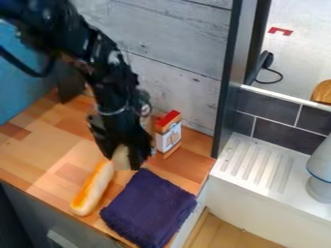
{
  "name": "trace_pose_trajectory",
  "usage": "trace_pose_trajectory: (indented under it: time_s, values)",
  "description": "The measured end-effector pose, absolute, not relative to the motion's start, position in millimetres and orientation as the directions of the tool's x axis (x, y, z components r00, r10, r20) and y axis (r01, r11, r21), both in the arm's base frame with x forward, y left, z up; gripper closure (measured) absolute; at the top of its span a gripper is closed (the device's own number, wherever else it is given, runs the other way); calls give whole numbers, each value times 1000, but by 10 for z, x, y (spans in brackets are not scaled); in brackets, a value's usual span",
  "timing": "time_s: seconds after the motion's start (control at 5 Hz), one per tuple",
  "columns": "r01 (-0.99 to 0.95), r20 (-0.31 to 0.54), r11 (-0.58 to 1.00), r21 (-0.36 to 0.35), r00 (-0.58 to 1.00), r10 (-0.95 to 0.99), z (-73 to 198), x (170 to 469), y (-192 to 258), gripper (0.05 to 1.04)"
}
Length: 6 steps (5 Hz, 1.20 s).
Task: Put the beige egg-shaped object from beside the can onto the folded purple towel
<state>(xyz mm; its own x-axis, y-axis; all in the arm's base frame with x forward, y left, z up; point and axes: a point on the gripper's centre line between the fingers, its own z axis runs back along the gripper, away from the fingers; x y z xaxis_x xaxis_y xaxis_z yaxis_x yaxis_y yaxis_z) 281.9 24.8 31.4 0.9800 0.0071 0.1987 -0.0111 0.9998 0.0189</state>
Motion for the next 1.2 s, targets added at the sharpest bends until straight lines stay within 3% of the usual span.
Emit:
trace_pose_trajectory:
  time_s: [0.4,1.2]
  values:
    - [20,156,999,42,987,-26,100,2670,142,273]
    - [90,112,994,59,989,-96,-123,2661,-107,272]
